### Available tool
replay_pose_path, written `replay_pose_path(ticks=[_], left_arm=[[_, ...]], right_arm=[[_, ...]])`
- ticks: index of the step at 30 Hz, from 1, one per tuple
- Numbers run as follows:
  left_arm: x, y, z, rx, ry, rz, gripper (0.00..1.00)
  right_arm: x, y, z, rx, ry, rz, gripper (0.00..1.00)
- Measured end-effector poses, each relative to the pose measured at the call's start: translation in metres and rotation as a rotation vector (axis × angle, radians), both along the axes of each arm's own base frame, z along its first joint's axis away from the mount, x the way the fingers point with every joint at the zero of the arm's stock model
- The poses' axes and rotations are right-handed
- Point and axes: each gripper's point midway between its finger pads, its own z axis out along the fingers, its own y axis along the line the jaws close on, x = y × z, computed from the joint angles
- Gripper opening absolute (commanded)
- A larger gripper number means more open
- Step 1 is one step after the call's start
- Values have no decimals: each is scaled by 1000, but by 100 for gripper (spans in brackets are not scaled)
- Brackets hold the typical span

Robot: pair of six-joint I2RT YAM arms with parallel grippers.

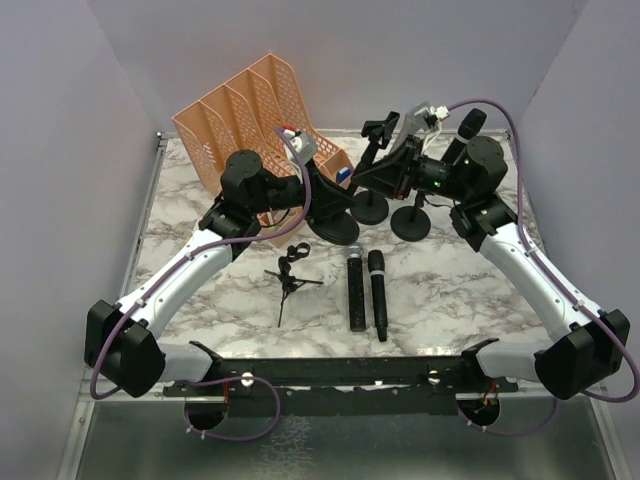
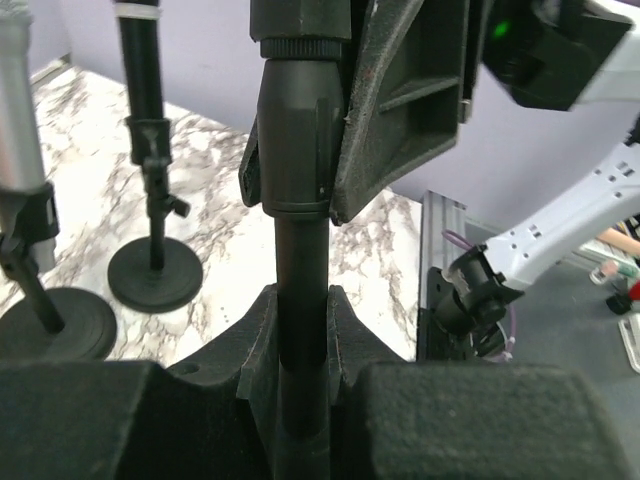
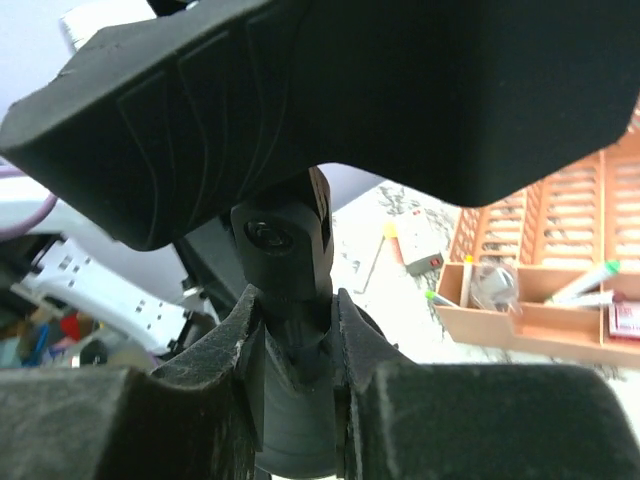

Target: Attach the microphones to the stand

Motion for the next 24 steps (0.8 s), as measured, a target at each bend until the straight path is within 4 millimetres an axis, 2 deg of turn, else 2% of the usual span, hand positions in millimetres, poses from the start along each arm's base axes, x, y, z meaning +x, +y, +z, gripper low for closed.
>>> replay_pose_path(ticks=[2,4,5,6,7,11,18,21,24], left_arm=[[-6,-1,7,-9,-24,-39,0],[-12,-2,15,-18,-45,-71,0],[-13,-2,18,-21,-52,-76,0],[-13,-2,20,-24,-57,-79,0],[-13,-2,21,-25,-58,-80,0],[-7,-2,19,-24,-38,-41,0],[6,-13,13,-31,16,45,0],[7,-17,11,-32,29,58,0],[10,-18,10,-33,33,73,0]], right_arm=[[-11,-1,8,10,-62,79,4],[-15,-3,15,20,-109,104,34],[-16,-3,18,23,-120,101,46],[-15,-4,20,25,-123,88,53],[-13,-5,22,29,-124,62,55],[8,-17,31,57,-104,-98,58],[19,-10,23,60,3,-232,60],[22,-9,22,67,39,-263,50],[26,-10,23,82,69,-297,26]])
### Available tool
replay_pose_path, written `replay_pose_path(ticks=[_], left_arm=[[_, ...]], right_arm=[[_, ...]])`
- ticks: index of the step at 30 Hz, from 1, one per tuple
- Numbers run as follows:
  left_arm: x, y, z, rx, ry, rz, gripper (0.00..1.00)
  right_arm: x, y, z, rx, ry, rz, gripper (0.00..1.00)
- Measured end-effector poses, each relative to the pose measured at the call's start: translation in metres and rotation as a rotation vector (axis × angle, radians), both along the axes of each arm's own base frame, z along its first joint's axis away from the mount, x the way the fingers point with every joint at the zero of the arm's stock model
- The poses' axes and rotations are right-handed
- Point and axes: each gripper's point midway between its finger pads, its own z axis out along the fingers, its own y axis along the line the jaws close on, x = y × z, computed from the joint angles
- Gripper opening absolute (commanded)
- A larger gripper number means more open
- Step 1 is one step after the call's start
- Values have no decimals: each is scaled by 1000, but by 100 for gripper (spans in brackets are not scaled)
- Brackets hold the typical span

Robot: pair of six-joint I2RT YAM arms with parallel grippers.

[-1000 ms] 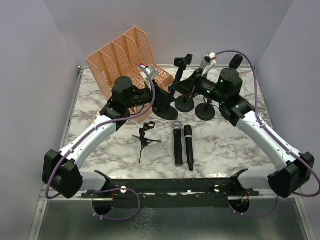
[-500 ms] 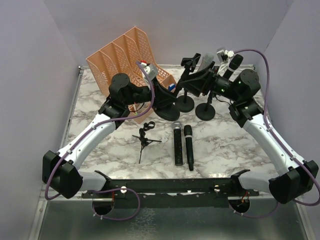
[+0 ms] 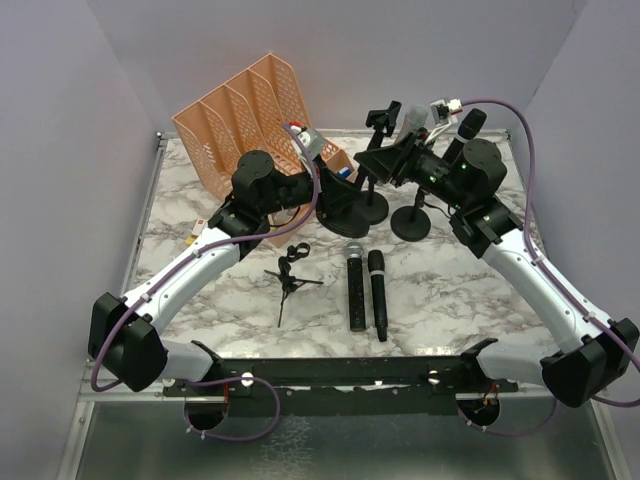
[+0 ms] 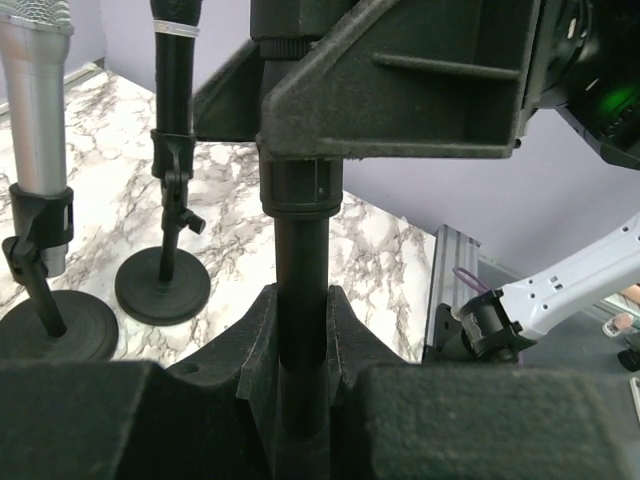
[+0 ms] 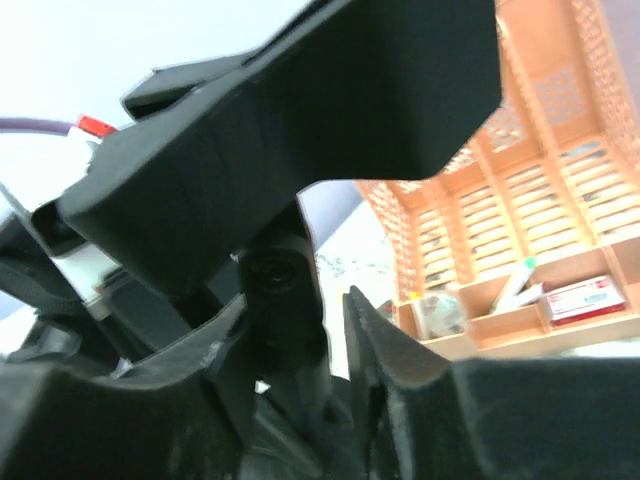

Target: Attach the microphones to the stand

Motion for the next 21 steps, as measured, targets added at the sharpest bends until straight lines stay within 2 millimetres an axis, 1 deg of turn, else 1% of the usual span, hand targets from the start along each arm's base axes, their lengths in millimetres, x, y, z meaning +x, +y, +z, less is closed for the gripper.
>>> replay_pose_path(ticks=[2,4,7,10,13,17,18,19,21], left_arm=[[2,0,-1,0,2,11,0],[3,0,-1,-2,8,14,0],[3,1,-3,-1,16,13,0],[-3,0,-5,3,15,-25,0],[-13,-1,-4,5,-8,-93,0],[-26,-1,-3,9,-45,-176,0],[-29,-1,-3,9,-52,-196,0],[-31,-1,-3,10,-56,-208,0],[-33,-1,-3,12,-62,-221,0]], right_arm=[[1,0,0,5,14,-4,13],[3,1,-1,1,21,-6,8],[0,4,-3,-15,9,27,5],[-7,6,-3,-52,-46,86,3],[-19,11,0,-99,-126,204,1],[-39,19,4,-139,-226,410,1],[-44,20,4,-141,-241,459,1],[-47,21,4,-143,-252,498,6],[-49,22,4,-146,-259,533,31]])
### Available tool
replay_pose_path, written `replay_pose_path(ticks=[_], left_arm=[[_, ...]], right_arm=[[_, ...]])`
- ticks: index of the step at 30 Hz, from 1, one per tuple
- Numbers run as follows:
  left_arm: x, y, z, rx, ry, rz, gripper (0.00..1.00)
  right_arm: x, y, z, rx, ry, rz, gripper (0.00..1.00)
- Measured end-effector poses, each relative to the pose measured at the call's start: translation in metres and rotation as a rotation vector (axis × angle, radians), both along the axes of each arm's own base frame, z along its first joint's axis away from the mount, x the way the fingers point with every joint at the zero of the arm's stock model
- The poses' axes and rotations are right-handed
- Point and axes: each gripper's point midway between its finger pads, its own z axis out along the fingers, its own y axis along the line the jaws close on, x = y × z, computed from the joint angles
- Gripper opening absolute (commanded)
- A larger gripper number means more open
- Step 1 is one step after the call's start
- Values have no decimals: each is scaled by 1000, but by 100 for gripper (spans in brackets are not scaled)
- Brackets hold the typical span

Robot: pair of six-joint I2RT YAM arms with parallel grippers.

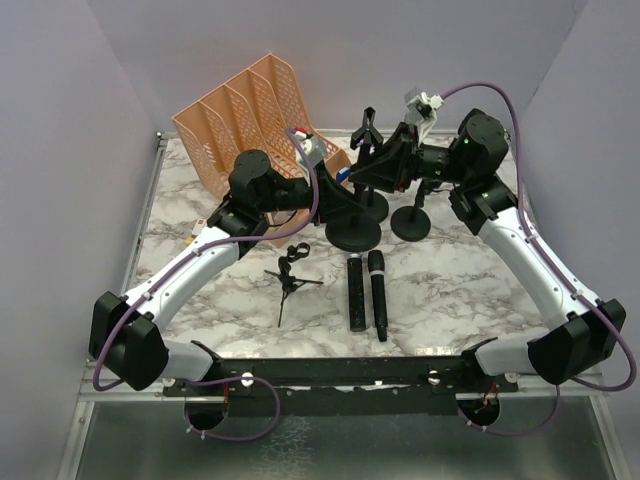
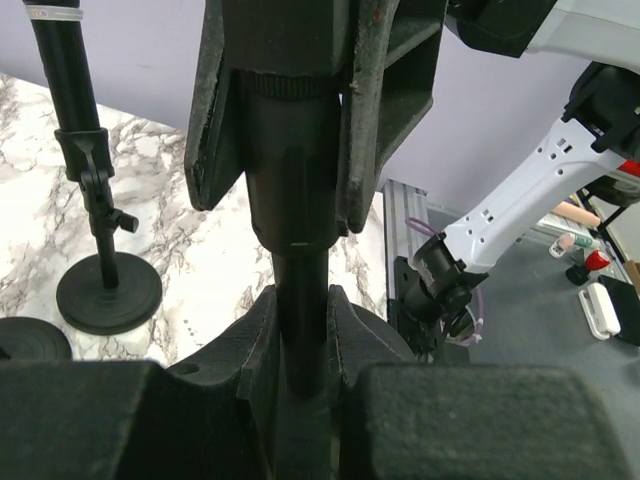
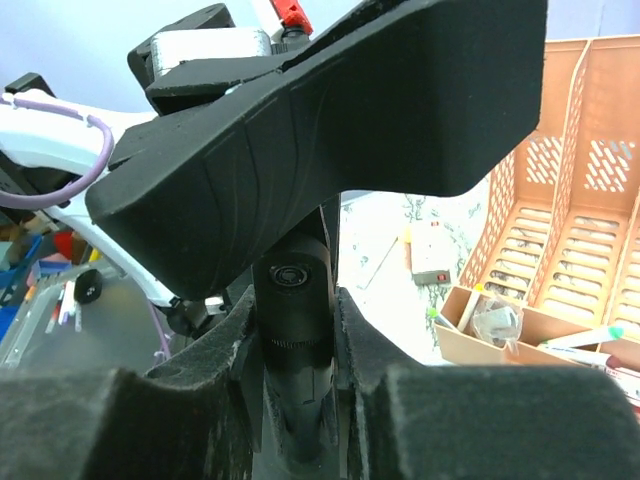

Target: Attach the microphones to the stand

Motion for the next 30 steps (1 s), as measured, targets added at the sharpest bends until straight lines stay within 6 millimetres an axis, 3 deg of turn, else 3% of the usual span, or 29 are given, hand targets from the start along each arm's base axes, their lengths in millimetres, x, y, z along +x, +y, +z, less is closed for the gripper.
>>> replay_pose_path(ticks=[2,5,10,17,18,25,30], left_arm=[[1,0,1,-2,-8,4,0],[4,1,2,-6,-17,24,0],[21,5,0,-13,-5,139,0],[39,10,-2,-21,16,258,0],[41,10,-1,-23,18,267,0],[44,12,-2,-26,29,288,0],[36,14,-1,-26,25,255,0]], right_arm=[[3,0,1,-2,7,-18,52],[18,-4,4,11,50,-134,61],[36,-11,4,39,137,-327,64],[41,-7,-8,23,230,-425,61],[42,-7,-9,22,238,-429,59],[42,-7,-10,30,273,-440,13],[36,-5,-11,9,212,-389,6]])
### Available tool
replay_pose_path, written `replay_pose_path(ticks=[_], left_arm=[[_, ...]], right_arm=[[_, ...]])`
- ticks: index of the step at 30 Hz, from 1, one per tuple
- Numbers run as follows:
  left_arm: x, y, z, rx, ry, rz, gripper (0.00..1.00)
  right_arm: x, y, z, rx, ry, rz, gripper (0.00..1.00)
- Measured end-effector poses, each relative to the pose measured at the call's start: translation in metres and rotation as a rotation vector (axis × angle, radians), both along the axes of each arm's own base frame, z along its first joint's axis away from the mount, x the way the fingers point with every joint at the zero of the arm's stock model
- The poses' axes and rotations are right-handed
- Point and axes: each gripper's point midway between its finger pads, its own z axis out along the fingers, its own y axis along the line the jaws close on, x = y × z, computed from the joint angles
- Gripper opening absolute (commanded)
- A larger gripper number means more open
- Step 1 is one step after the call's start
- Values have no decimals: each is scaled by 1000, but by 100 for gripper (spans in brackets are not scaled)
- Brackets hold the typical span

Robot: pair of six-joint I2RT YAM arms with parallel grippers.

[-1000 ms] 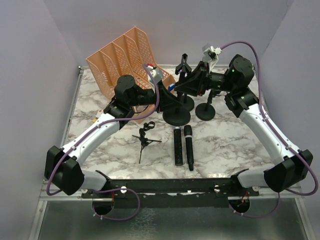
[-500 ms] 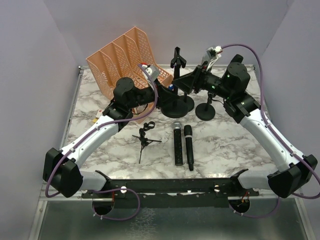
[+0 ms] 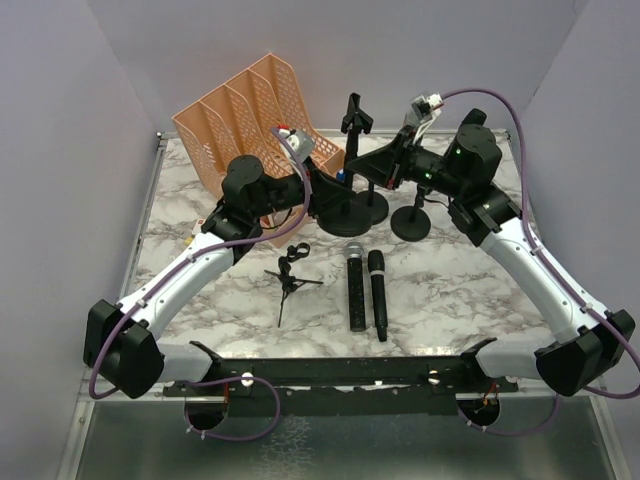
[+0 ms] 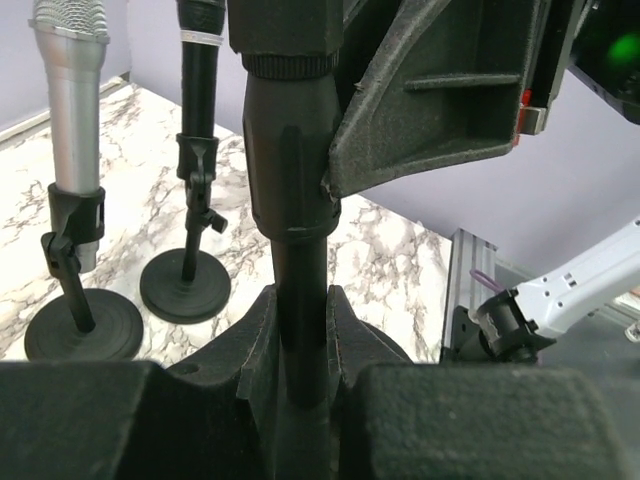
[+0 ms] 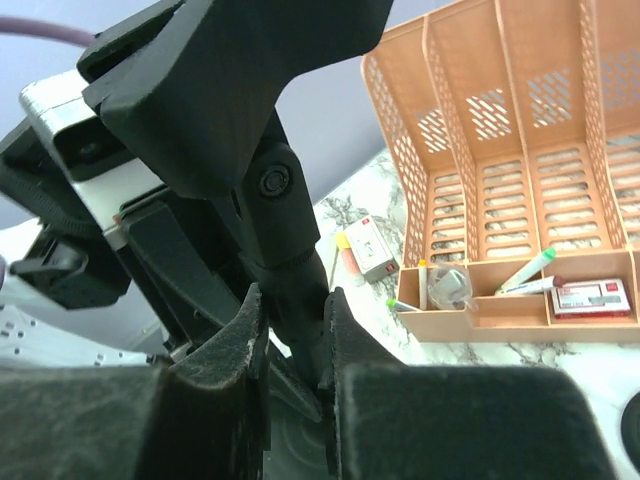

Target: Attach the microphones to the stand

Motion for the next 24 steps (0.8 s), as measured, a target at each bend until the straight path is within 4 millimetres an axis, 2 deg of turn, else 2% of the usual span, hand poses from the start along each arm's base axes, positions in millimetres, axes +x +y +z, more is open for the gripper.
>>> replay_pose_path(ticks=[6,12,13,14,15,17,19,24], left_arm=[[-16,0,3,7,-44,-98,0],[-41,0,7,12,-95,-236,0],[-44,0,7,13,-97,-252,0],[-47,0,7,14,-101,-272,0],[-50,0,8,14,-104,-284,0],[-50,0,8,14,-105,-287,0],[-49,0,8,14,-104,-279,0],[-29,-2,6,10,-80,-167,0]], right_arm=[[-20,-1,5,-22,-100,176,3],[-48,1,9,-9,-187,417,3],[-52,1,9,-6,-200,449,7],[-54,2,10,-4,-206,471,18],[-55,2,10,-3,-206,477,33],[-52,2,10,0,-189,457,52],[-43,3,12,13,-169,389,59],[-20,3,4,51,-73,151,61]])
